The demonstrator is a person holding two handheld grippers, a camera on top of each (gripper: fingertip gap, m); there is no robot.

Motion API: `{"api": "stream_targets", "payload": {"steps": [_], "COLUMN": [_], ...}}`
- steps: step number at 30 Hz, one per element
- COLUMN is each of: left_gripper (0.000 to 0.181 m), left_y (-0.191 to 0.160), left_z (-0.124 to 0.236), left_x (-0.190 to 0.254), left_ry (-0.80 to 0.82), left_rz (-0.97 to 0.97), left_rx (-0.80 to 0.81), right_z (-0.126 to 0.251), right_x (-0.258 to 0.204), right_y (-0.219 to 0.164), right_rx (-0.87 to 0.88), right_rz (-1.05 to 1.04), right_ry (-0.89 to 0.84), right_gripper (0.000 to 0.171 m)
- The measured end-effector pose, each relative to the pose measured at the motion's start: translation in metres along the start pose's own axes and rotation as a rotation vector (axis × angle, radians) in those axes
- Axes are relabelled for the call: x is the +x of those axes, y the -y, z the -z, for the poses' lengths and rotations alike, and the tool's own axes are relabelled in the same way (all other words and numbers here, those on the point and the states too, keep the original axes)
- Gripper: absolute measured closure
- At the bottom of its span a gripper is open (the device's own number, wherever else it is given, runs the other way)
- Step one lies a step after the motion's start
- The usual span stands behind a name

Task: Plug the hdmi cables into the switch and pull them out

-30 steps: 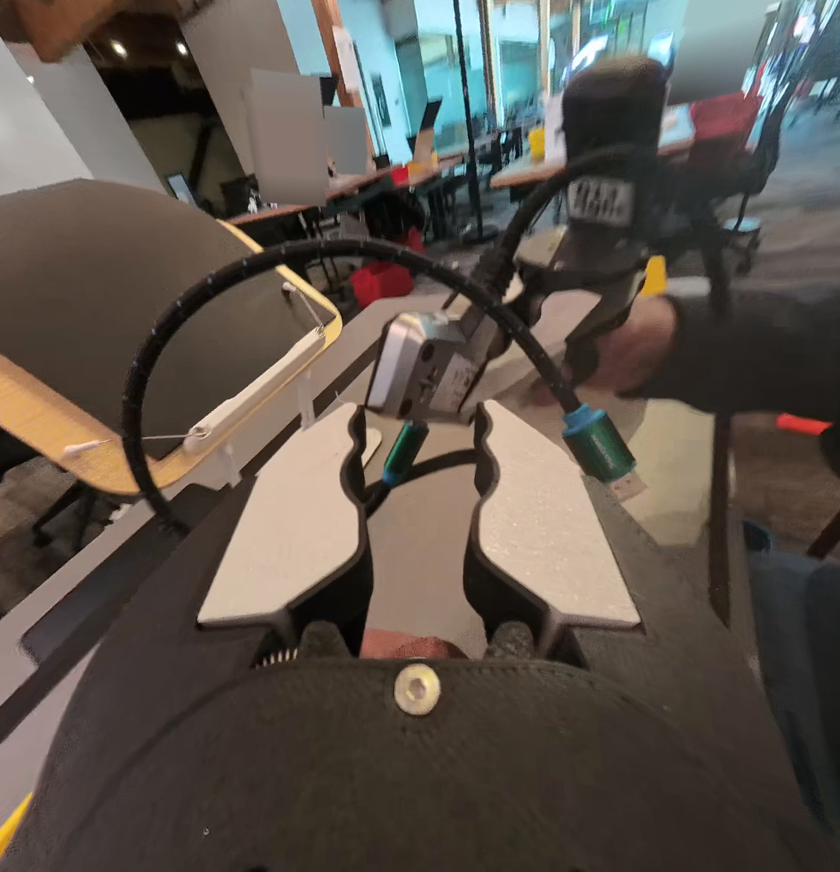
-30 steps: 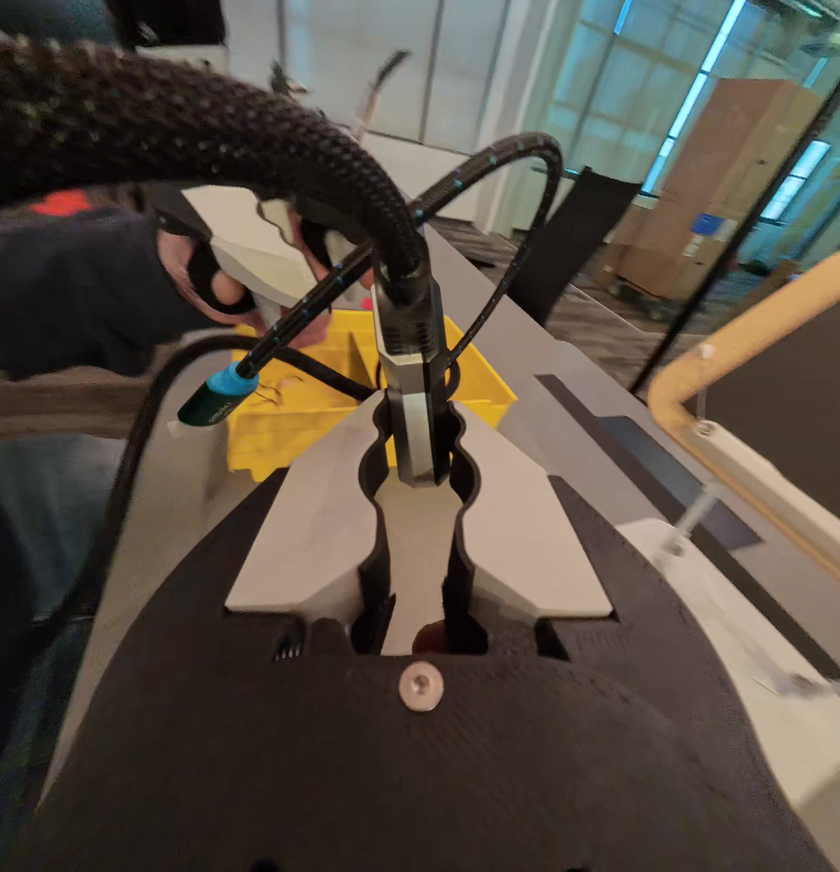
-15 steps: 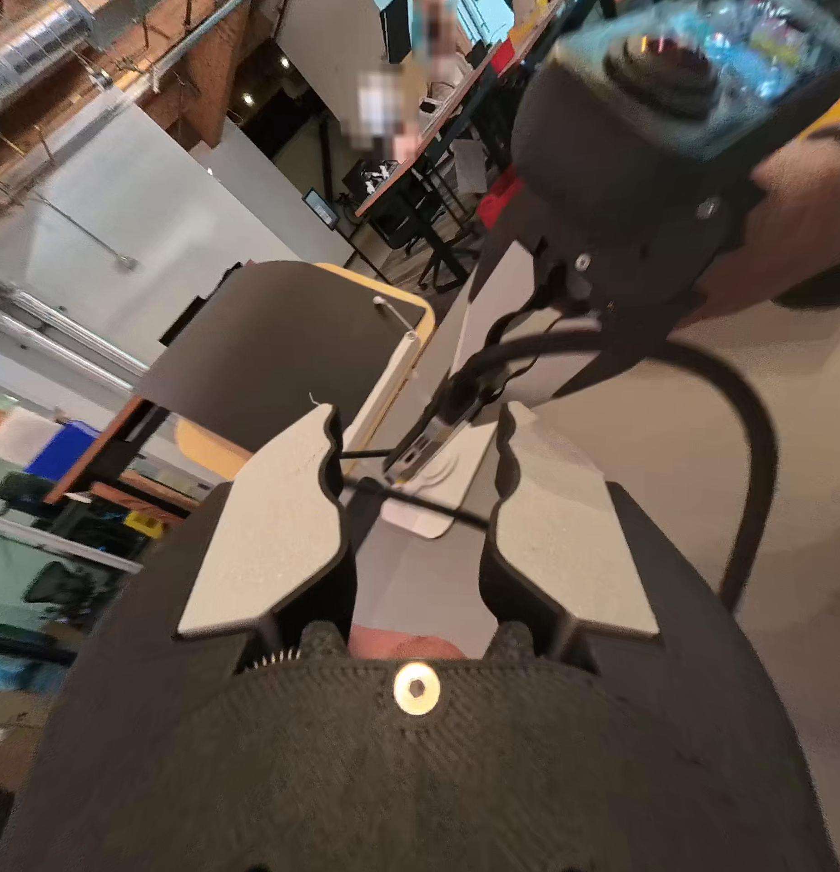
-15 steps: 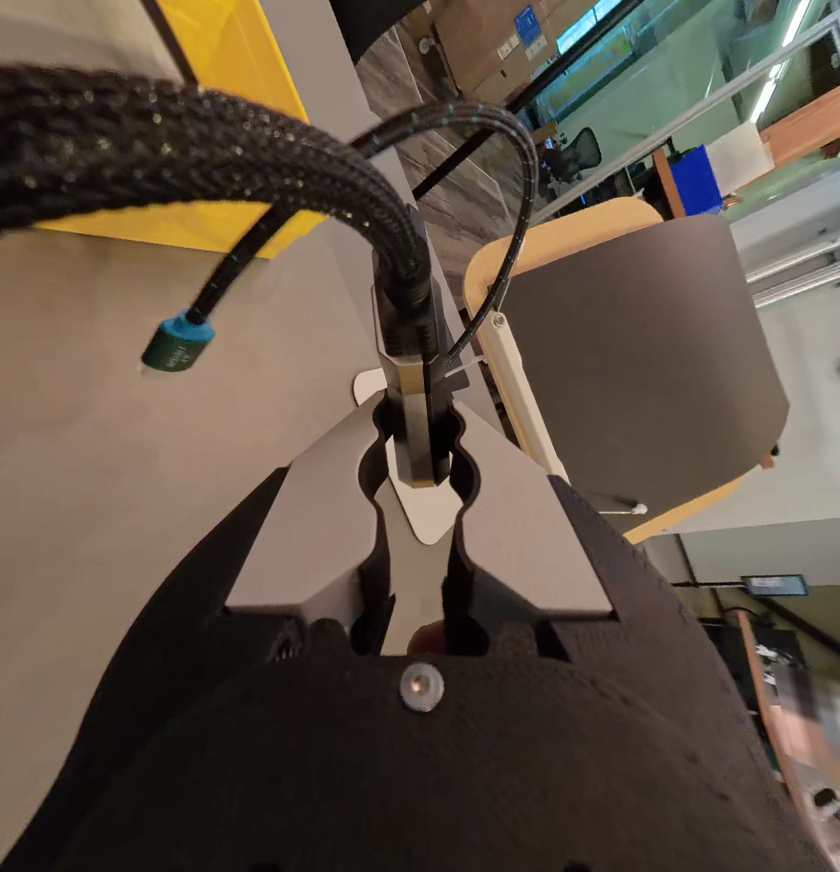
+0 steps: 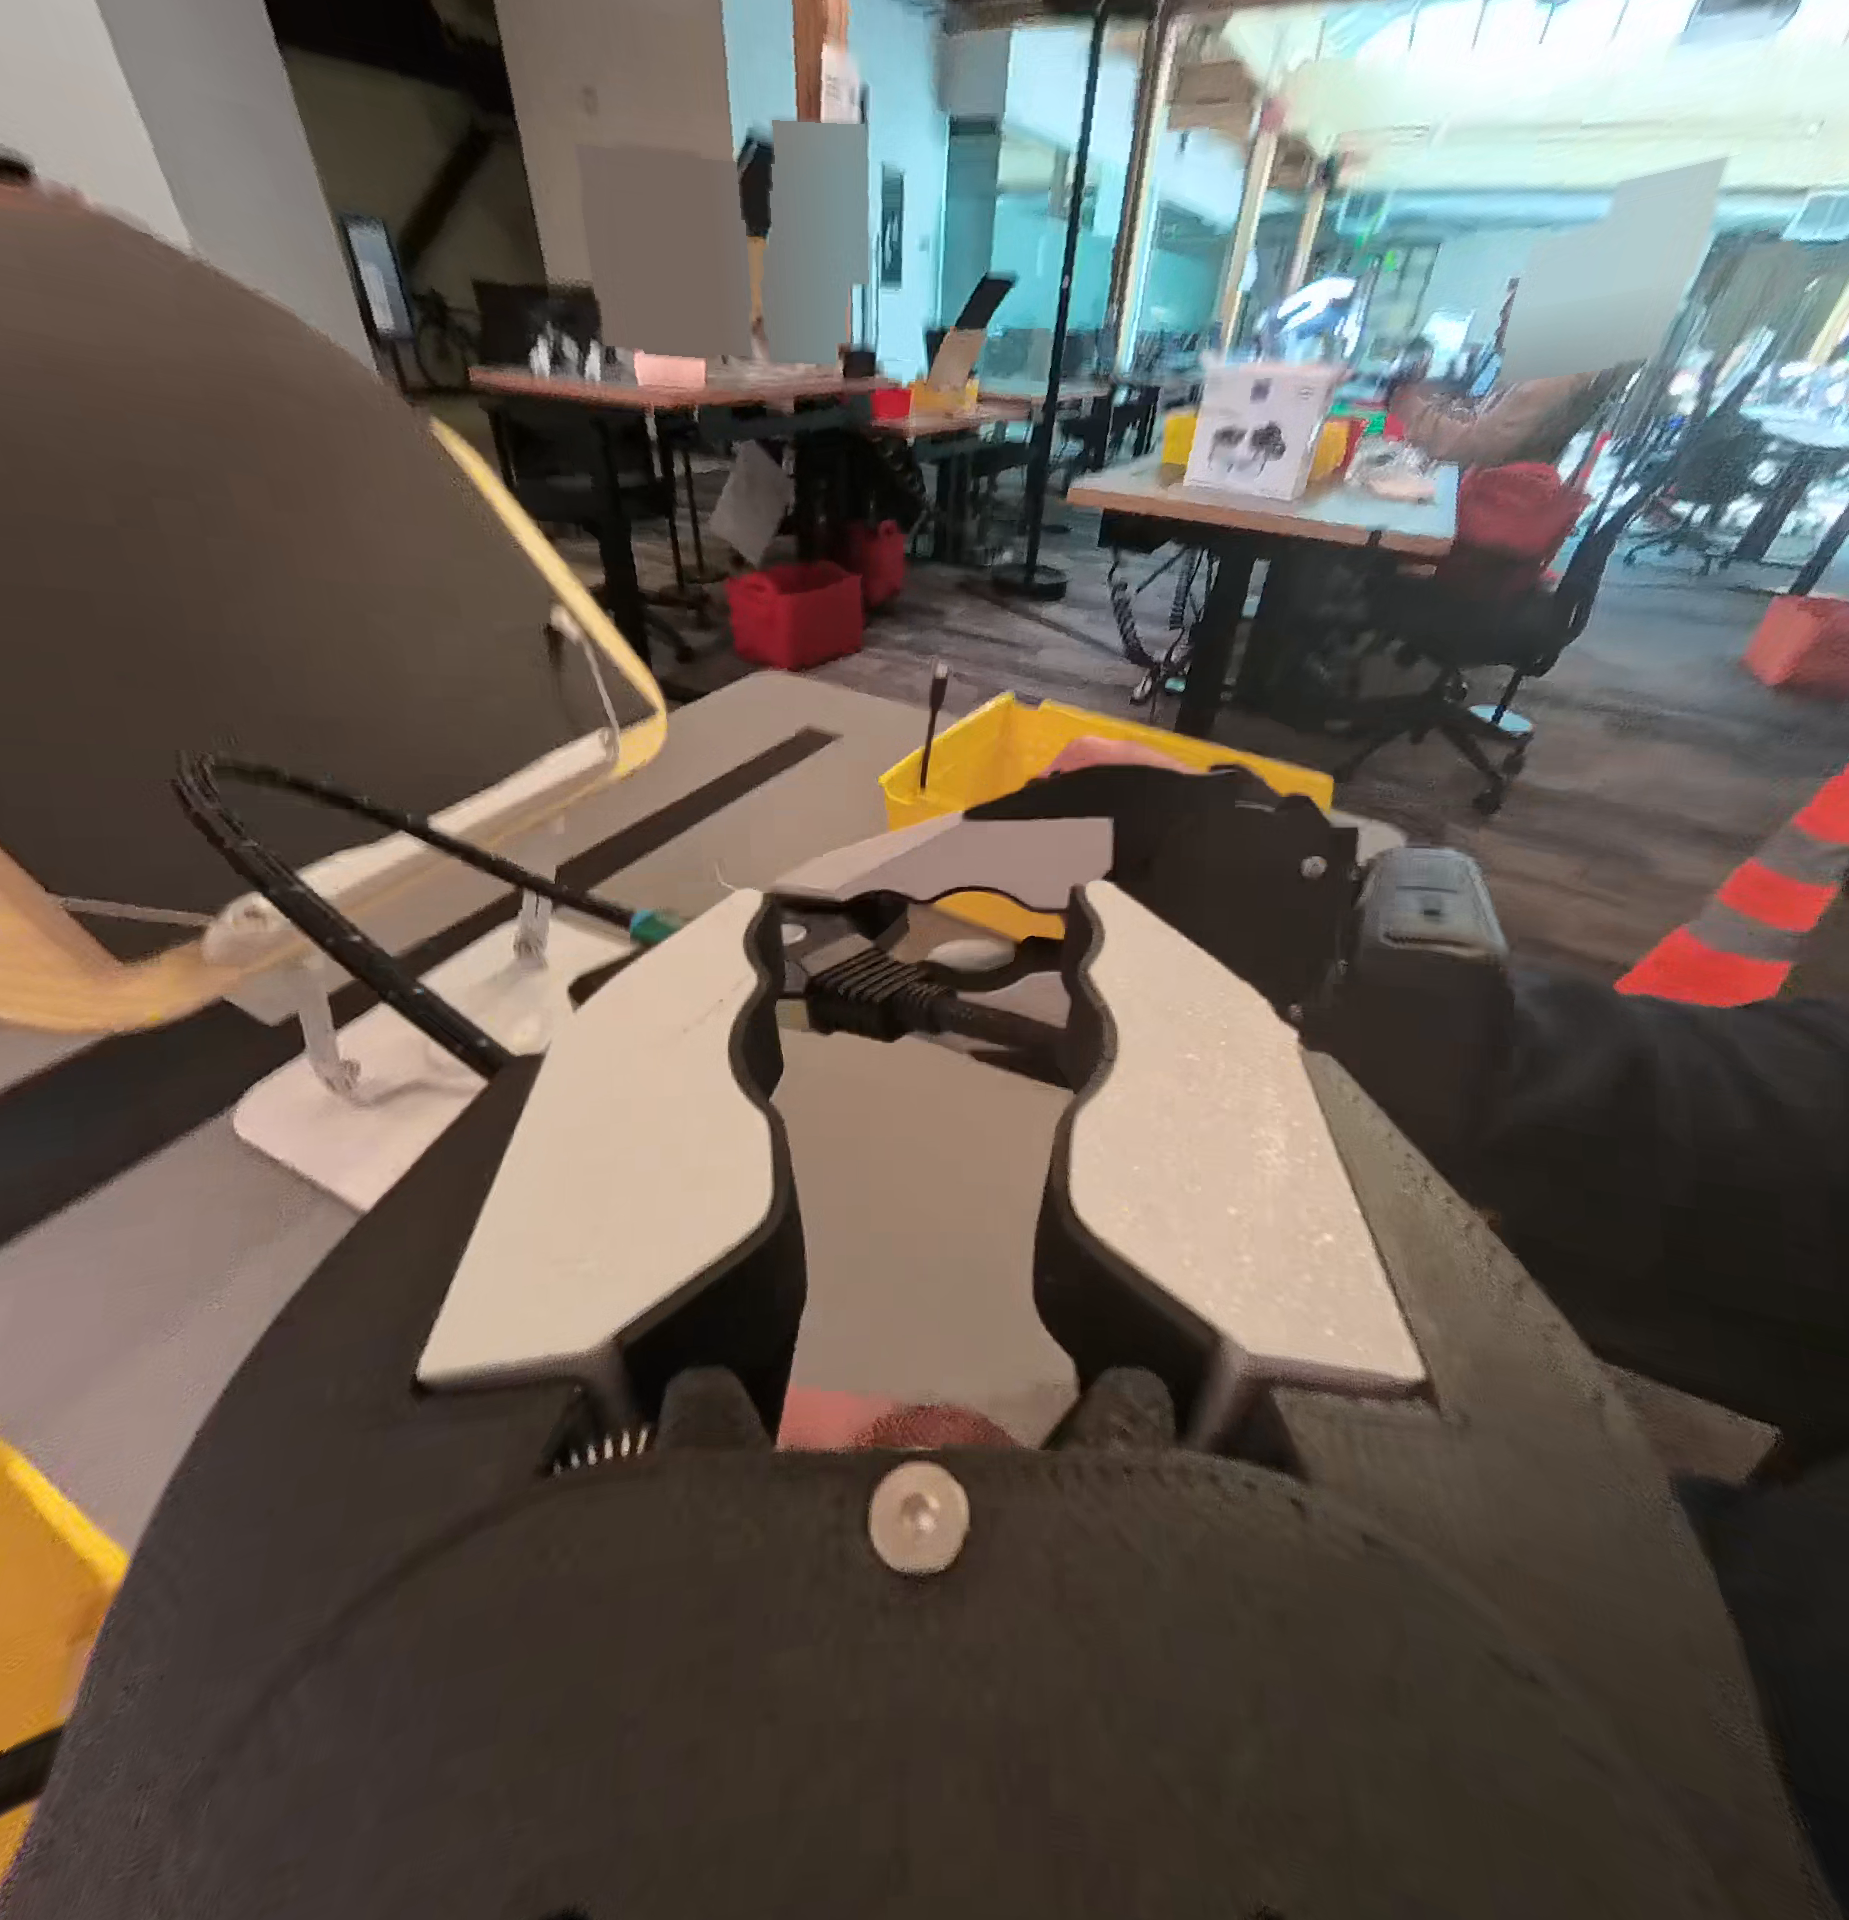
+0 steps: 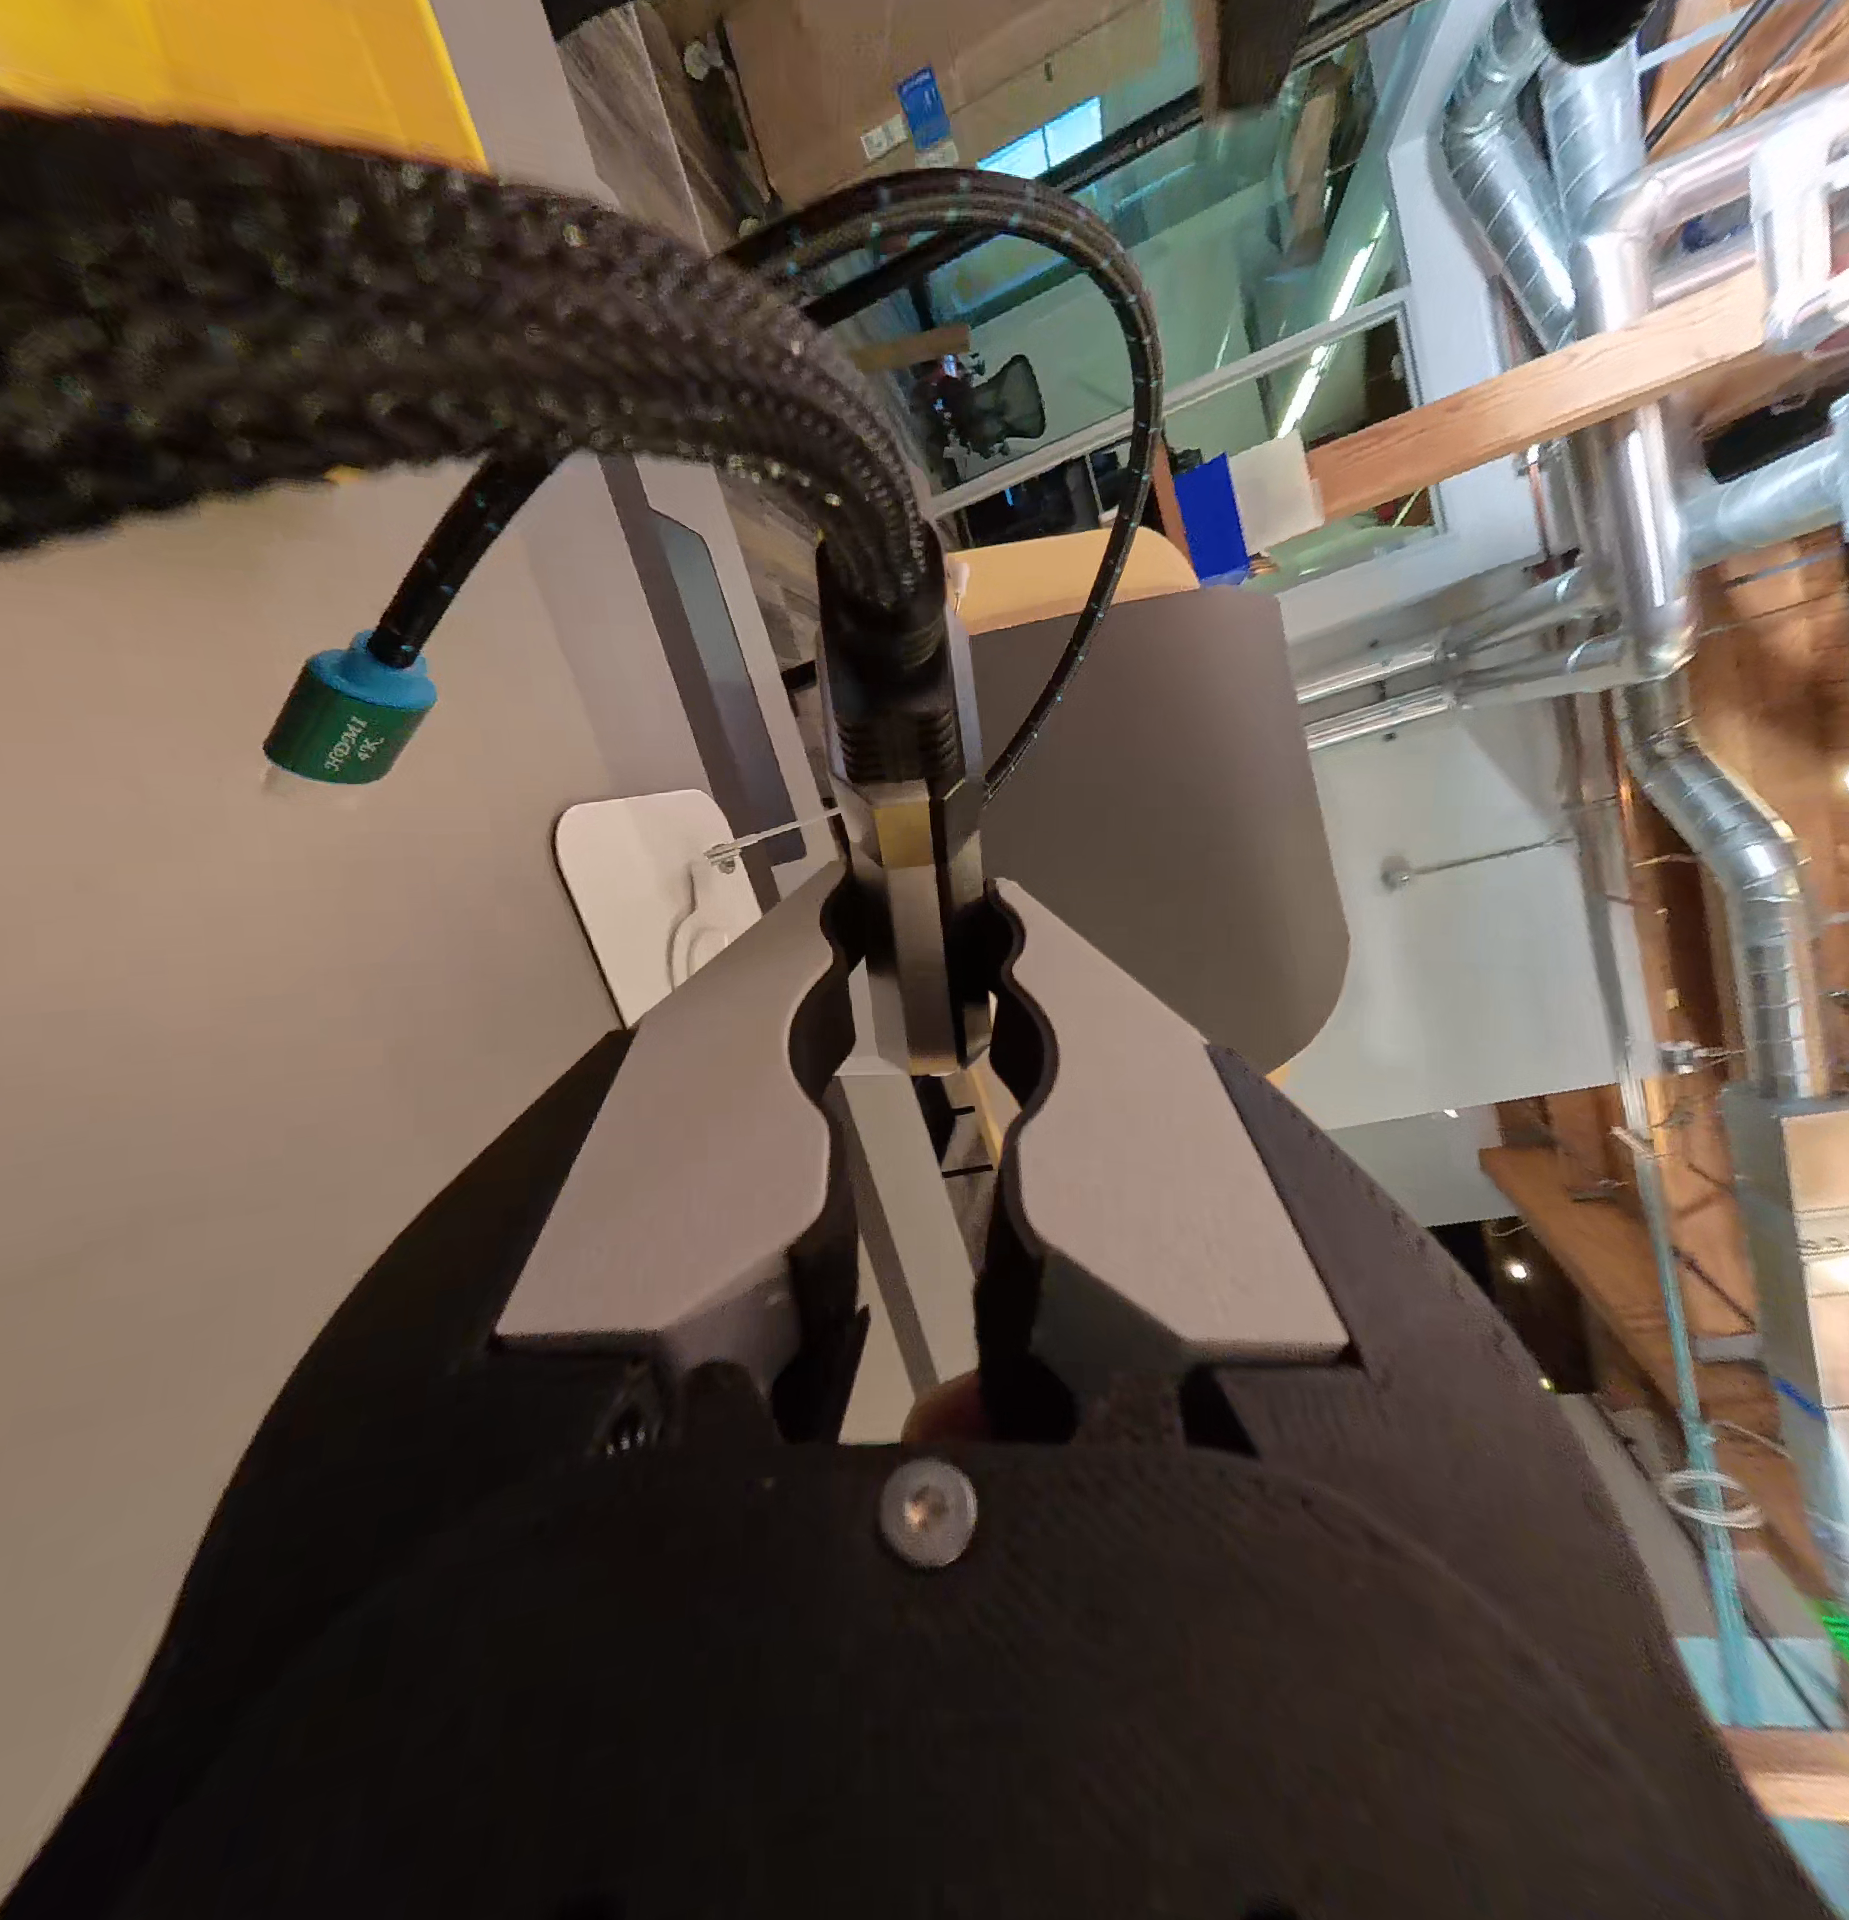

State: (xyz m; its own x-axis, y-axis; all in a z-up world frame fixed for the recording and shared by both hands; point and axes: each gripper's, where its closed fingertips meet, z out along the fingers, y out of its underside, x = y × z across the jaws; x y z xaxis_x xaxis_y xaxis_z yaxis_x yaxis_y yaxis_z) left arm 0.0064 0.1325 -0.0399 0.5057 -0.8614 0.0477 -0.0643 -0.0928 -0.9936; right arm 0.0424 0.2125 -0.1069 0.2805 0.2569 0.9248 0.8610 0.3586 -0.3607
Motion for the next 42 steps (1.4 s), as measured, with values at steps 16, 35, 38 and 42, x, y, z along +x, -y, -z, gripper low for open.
{"api": "stream_targets", "payload": {"steps": [16, 35, 38, 42], "left_gripper": [0.127, 0.131, 0.132, 0.122], "left_y": [-0.081, -0.126, -0.131, -0.135], "left_z": [-0.014, -0.005, -0.006, -0.006], "left_x": [-0.034, -0.050, -0.045, -0.040], "left_ry": [0.190, 0.157, 0.093, 0.058], "left_rz": [-0.058, -0.023, 0.050, 0.094], "left_rx": [-0.406, -0.616, -0.608, -0.628], "right_z": [-0.009, -0.019, -0.019, -0.020], "right_x": [-0.032, -0.064, -0.067, -0.068], "right_y": [0.007, 0.002, 0.004, 0.007], "right_rx": [-0.051, -0.084, -0.076, -0.070], "right_rz": [0.114, 0.179, 0.181, 0.189], "right_ry": [0.043, 0.079, 0.082, 0.069], "right_gripper": [0.149, 0.147, 0.148, 0.149]}}
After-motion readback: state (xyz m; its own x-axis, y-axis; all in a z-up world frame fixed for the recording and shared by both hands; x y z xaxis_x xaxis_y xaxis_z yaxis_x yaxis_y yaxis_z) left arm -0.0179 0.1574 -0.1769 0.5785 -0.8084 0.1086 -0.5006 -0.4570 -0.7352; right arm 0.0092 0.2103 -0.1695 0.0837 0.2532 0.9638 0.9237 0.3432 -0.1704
